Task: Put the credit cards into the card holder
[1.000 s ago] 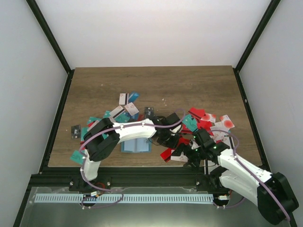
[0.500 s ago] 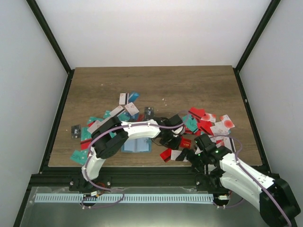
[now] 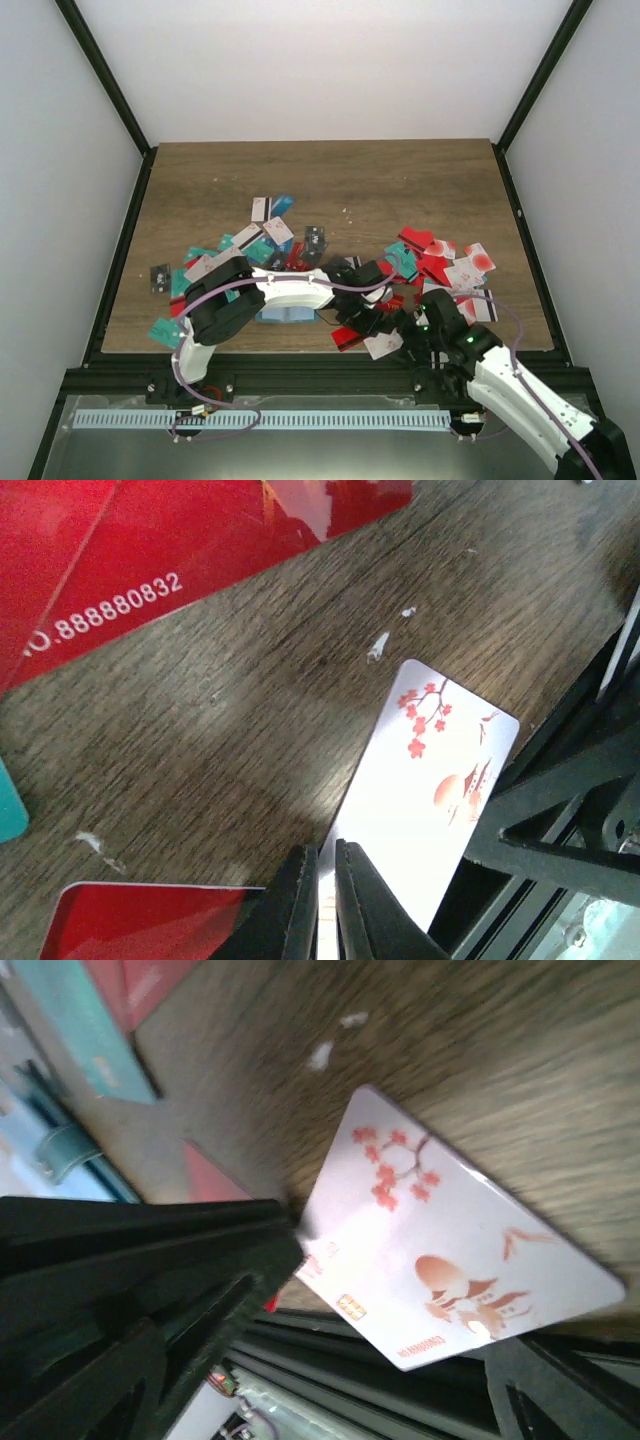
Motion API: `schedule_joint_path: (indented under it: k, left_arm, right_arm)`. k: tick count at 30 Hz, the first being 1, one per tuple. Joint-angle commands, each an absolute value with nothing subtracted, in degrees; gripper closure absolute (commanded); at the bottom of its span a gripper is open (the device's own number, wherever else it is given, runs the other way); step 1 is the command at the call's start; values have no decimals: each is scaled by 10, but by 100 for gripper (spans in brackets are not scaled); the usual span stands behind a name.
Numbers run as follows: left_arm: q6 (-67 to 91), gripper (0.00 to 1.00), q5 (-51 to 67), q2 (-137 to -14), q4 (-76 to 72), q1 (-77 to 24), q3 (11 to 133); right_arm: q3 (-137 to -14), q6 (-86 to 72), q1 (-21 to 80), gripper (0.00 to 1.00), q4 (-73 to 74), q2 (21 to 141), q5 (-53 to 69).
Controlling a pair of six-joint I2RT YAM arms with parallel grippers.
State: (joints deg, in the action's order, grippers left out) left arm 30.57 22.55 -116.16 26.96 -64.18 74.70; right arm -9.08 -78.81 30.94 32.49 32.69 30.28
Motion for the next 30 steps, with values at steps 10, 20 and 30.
schedule_joint_path:
  k: [10,20,30]
  left_arm:
    - [340,92,268,-1166,230,-657,681]
    - [350,92,264,-1149,223,-645,671]
    - [357,92,223,-1029,278,-584,693]
  right_arm:
    - [-32,-850,312,42,355,272,290]
    - [-47,-835,312,90,373,285,288]
    - [-147,-753,312,99,363,313,236]
